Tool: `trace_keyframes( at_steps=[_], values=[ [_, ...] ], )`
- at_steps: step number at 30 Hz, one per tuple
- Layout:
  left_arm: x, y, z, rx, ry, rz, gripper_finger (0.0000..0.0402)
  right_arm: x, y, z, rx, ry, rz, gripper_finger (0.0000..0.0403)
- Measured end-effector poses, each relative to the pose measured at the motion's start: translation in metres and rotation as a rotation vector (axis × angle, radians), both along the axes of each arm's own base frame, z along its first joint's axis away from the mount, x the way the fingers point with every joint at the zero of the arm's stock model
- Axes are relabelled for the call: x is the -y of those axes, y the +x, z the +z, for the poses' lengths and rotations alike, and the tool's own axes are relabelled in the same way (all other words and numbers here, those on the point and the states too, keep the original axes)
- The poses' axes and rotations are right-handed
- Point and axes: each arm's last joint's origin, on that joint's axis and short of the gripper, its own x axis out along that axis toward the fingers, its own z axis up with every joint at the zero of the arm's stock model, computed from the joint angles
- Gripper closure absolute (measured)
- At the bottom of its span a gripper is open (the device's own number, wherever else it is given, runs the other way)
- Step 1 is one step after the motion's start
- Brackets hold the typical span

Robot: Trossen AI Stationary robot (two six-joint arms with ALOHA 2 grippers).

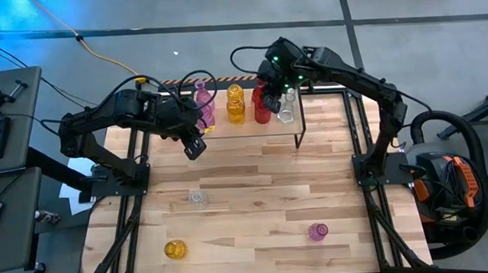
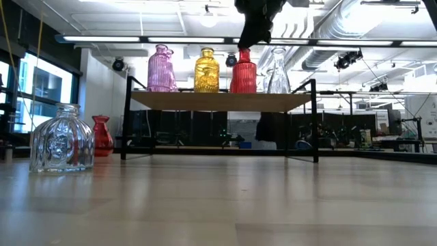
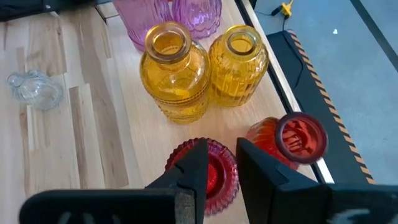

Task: Sort vases onto shelf
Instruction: Put the transparent vase on the shelf aligned with the other transparent vases

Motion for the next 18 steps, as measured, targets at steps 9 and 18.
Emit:
trace_keyframes(
  at_steps=[9, 18],
  values=[
    [0.0, 0.0, 0.0, -0.001, 0.001, -0.002, 0.0326, -0.015, -0.03, 0.03, 0.057, -0.024, -0.001, 0.0336],
    [0.0, -0.002, -0.001, -0.019, 0.001, -0.002, 0.0326, -0.024, -0.067, 0.048, 0.03, -0.007, -0.032, 0.0336]
  ],
)
